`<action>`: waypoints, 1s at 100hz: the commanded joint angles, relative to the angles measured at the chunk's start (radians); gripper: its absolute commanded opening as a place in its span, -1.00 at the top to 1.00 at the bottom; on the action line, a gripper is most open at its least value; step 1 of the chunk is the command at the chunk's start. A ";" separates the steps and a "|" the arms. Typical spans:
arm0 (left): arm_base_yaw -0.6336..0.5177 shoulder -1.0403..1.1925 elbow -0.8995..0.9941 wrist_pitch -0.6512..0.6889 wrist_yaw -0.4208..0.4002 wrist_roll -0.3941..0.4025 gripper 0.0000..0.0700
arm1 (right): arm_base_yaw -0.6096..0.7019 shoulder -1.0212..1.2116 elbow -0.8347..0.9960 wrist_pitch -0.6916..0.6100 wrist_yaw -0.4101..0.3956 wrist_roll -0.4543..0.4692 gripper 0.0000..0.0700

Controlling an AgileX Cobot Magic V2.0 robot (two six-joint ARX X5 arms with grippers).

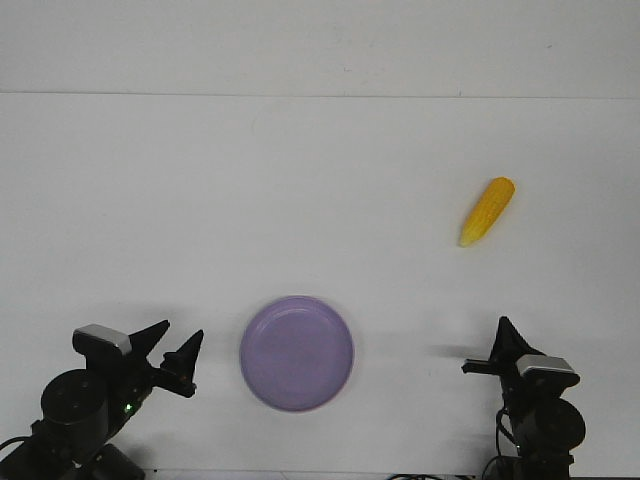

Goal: Place corn on plate with both arms
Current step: 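Release the plate and pull the left gripper back to rest, then reach the right gripper out and grasp the yellow corn cob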

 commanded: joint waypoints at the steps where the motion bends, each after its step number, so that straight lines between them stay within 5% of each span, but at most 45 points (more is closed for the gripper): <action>1: -0.004 0.005 0.002 0.010 -0.004 0.013 -0.21 | 0.000 0.018 0.078 0.024 0.010 0.103 0.99; 12: -0.004 0.008 0.002 0.019 -0.004 0.013 -0.21 | 0.001 0.149 0.235 -0.001 0.069 0.089 0.89; 24: -0.004 0.008 0.002 0.024 -0.004 0.013 -0.21 | 0.000 0.406 0.416 -0.026 0.080 0.058 -0.40; 29: -0.004 0.008 0.002 0.024 -0.004 0.013 -0.21 | 0.001 0.532 0.499 -0.060 0.075 0.057 -0.64; 70: -0.004 0.007 0.002 0.018 -0.004 0.013 -0.21 | -0.014 1.573 1.257 -0.376 0.084 0.039 -0.82; 100: -0.004 0.007 0.002 0.017 -0.004 0.013 -0.21 | -0.014 1.958 1.575 -0.491 0.156 0.056 -0.81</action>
